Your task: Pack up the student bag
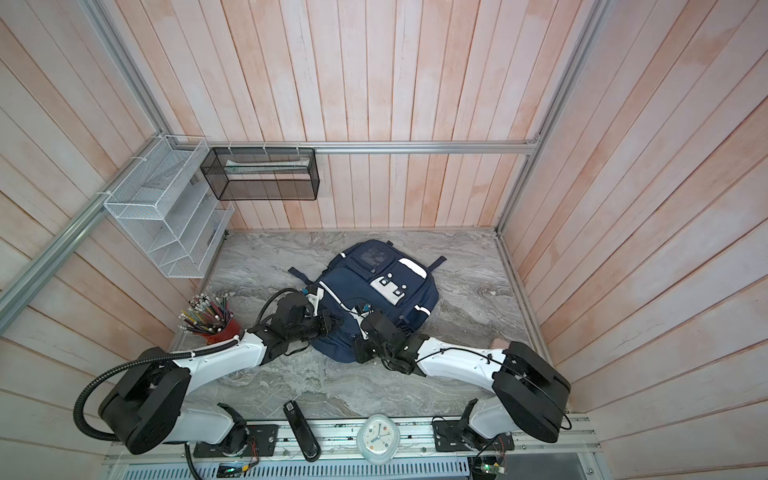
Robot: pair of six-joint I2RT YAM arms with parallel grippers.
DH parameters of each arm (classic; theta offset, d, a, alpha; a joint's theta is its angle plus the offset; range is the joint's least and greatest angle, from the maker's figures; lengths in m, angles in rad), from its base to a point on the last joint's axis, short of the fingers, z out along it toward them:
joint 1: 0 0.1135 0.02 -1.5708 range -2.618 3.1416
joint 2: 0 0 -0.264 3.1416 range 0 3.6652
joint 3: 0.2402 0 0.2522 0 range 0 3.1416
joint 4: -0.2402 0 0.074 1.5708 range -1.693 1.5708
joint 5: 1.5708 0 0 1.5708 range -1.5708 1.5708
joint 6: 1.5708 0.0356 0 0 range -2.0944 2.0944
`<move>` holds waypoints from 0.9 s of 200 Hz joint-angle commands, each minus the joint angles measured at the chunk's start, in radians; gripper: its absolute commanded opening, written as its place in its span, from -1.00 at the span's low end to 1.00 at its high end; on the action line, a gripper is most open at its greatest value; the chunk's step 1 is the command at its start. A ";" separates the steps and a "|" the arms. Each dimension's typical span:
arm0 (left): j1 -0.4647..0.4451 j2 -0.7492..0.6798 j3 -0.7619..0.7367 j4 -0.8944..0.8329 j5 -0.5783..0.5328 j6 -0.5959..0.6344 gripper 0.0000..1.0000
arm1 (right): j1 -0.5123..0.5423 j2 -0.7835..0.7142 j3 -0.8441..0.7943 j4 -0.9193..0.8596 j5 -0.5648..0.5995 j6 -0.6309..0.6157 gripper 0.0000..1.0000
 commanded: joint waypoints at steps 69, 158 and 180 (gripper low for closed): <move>-0.098 -0.136 -0.131 0.058 -0.032 -0.060 -1.00 | -0.436 -0.090 -0.034 -0.156 0.056 -0.093 -1.00; -0.192 -0.072 0.005 0.157 0.049 -0.025 -0.15 | -0.483 -0.072 0.067 -0.196 0.083 -0.191 -0.63; -0.189 -0.143 0.048 0.084 0.002 0.077 0.38 | -0.497 -0.116 0.089 -0.217 0.134 -0.186 0.21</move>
